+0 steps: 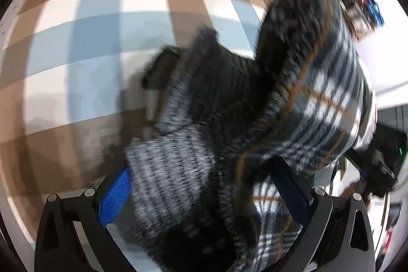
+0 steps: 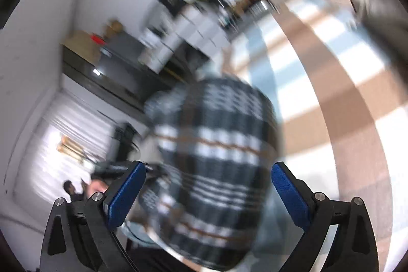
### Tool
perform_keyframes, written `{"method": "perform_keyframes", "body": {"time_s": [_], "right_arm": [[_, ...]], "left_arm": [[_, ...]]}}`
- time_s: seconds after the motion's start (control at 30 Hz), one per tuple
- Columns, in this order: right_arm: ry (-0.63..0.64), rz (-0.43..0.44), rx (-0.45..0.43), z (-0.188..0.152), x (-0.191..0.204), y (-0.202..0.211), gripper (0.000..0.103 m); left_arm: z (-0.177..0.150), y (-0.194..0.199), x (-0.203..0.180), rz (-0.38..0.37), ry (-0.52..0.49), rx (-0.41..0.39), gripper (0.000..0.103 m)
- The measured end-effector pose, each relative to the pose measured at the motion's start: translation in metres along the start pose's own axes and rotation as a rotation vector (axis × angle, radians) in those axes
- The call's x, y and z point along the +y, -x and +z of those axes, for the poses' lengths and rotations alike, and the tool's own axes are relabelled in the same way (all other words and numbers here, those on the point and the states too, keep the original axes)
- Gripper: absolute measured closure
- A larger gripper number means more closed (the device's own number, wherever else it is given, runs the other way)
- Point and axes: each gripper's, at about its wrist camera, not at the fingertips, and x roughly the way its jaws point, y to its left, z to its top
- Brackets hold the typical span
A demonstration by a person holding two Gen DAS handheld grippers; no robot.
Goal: Fold large clothes
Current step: 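Grasp the rolled plaid bundle with both grippers and lift it off the bed, then hold the plaid bundle up with both grippers and turn away from the bed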
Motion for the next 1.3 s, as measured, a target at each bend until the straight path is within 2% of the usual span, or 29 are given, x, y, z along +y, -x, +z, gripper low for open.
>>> {"method": "perform_keyframes", "body": {"time_s": [0.07,0.13,0.23,0.3,0.43,0.53,0.57,0.63,0.77,0.83,0.9,0.97,1.03,1.1,1.23,1.3], "right_arm": [[-0.034,-0.014,0.07,0.0,-0.012,-0.018,0.002],[-0.062,0.008,0.099,0.0,-0.018,-0.028,0.002],[-0.069,0.027,0.156,0.006,-0.026,-0.042,0.002],[-0.078,0.045,0.219,0.011,-0.027,-0.054,0.002],[-0.06,0.065,0.294,0.009,-0.024,-0.07,0.002],[-0.033,0.066,0.329,0.01,-0.021,-0.077,0.004],[-0.02,0.06,0.332,0.013,-0.019,-0.075,0.011],[0.0,0.049,0.324,0.016,-0.018,-0.068,0.017],[0.024,0.019,0.32,0.021,-0.025,-0.051,0.021],[0.068,0.003,0.349,0.019,-0.024,-0.044,0.022],[0.115,-0.022,0.389,0.018,-0.021,-0.042,0.022],[0.136,-0.045,0.424,0.025,-0.017,-0.043,0.022],[0.153,-0.057,0.455,0.028,-0.013,-0.049,0.021],[0.168,-0.062,0.475,0.032,-0.011,-0.054,0.018],[0.167,-0.049,0.498,0.037,-0.008,-0.07,0.011],[0.164,-0.043,0.51,0.037,-0.01,-0.077,0.009]], "left_arm": [[0.006,-0.01,0.003,-0.006,-0.008,0.019,0.003],[0.012,-0.02,0.008,-0.05,0.008,0.042,0.003],[0.019,-0.033,0.024,-0.178,0.056,0.11,0.003],[0.023,-0.035,0.036,-0.251,0.062,0.115,0.003],[0.025,-0.043,0.043,-0.334,0.044,0.111,0.003],[0.016,-0.05,0.032,-0.295,-0.046,0.102,0.004],[0.012,-0.051,0.024,-0.274,-0.067,0.102,0.004],[0.002,-0.056,0.012,-0.254,-0.09,0.116,0.004],[-0.02,-0.074,-0.022,-0.201,-0.173,0.129,0.004],[-0.03,-0.078,-0.032,-0.138,-0.181,0.096,0.004],[-0.036,-0.078,-0.037,-0.073,-0.147,0.037,0.004],[-0.042,-0.077,-0.042,-0.041,-0.145,-0.013,0.004],[-0.045,-0.081,-0.039,-0.024,-0.135,-0.043,0.002],[-0.049,-0.087,-0.035,-0.05,-0.13,-0.067,0.002],[-0.098,-0.091,-0.024,-0.08,-0.139,-0.084,0.002],[-0.104,-0.095,-0.022,-0.083,-0.151,-0.092,0.002]]}}
